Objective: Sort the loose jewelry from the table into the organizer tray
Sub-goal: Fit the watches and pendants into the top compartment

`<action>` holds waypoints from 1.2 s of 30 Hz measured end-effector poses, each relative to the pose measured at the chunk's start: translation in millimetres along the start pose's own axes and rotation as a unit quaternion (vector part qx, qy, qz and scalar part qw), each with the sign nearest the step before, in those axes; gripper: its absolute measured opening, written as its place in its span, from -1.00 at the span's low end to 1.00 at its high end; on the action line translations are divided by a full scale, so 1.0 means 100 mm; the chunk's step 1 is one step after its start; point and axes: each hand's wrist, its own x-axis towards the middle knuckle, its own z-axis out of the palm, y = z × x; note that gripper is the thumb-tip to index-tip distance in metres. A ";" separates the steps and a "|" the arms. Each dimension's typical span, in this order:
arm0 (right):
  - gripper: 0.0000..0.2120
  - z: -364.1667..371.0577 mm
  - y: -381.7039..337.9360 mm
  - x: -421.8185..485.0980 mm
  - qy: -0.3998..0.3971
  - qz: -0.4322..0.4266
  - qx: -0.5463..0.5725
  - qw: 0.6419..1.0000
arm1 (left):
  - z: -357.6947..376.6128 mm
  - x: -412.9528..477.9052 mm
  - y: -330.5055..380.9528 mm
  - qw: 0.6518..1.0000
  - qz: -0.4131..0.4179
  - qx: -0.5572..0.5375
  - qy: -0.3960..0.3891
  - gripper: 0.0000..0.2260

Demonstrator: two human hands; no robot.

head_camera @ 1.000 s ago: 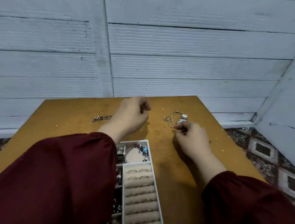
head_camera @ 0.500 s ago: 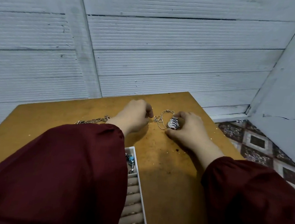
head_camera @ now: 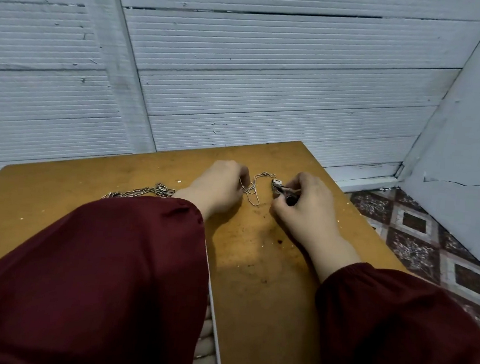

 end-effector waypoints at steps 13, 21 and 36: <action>-0.90 -0.12 0.11 0.09 0.032 0.186 0.300 0.935 | 0.12 0.13 0.02 0.994 -0.064 0.088 0.014 -0.78; -0.80 -0.12 0.15 0.13 0.008 0.259 0.444 0.858 | 0.14 0.23 0.13 0.989 -0.104 0.107 0.023 -0.81; -0.61 -0.19 0.09 0.09 -0.061 0.228 0.501 0.833 | -0.02 0.24 0.19 0.981 -0.124 0.148 -0.022 -0.86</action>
